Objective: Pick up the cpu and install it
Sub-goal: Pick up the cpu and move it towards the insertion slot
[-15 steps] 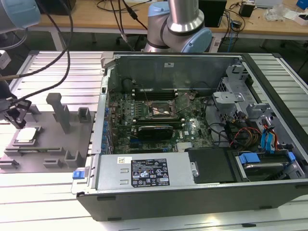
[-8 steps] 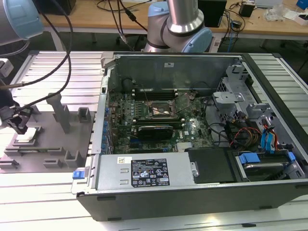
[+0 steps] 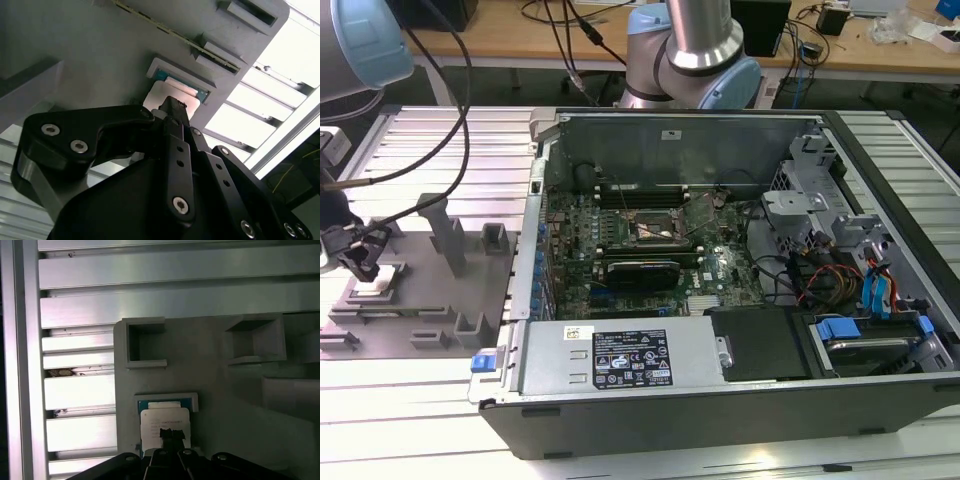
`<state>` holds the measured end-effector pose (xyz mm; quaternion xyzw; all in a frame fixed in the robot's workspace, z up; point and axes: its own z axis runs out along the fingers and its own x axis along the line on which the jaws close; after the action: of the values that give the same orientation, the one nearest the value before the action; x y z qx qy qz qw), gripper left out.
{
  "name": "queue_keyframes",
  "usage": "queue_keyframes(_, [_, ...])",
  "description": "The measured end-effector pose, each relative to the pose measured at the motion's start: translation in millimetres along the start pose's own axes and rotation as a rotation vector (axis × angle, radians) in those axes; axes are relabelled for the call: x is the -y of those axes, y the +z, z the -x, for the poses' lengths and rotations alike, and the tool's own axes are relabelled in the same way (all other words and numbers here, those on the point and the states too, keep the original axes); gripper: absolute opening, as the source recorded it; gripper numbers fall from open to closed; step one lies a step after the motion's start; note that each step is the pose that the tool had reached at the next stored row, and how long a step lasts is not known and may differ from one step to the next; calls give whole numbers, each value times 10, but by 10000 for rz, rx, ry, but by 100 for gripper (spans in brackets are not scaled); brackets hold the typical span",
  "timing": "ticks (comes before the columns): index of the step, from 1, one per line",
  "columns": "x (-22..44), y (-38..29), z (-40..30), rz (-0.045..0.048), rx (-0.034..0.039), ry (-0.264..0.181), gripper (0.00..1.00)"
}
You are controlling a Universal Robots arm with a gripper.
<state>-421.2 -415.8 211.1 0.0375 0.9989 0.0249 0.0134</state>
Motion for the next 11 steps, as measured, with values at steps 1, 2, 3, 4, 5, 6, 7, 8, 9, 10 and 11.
queue_keyframes(1, [0, 1, 0, 0, 0, -1, 11])
queue_keyframes(2, [0, 1, 0, 1, 0, 0, 11])
queue_keyframes(3, [0, 1, 0, 1, 0, 0, 11])
queue_keyframes(4, [0, 2, 0, 1, 0, 0, 17])
queue_keyframes(5, [0, 2, 0, 1, 0, 0, 24])
queue_keyframes(6, [0, 3, 0, 1, 0, -1, 29])
queue_keyframes(7, [0, 3, 0, 1, 0, 0, 36])
queue_keyframes(8, [0, 3, 0, 0, 0, 0, 42])
queue_keyframes(9, [0, 3, 0, 0, 0, 0, 42])
queue_keyframes(10, [0, 4, 0, 1, 0, -1, 48])
queue_keyframes(11, [0, 4, 0, 1, 0, 0, 48])
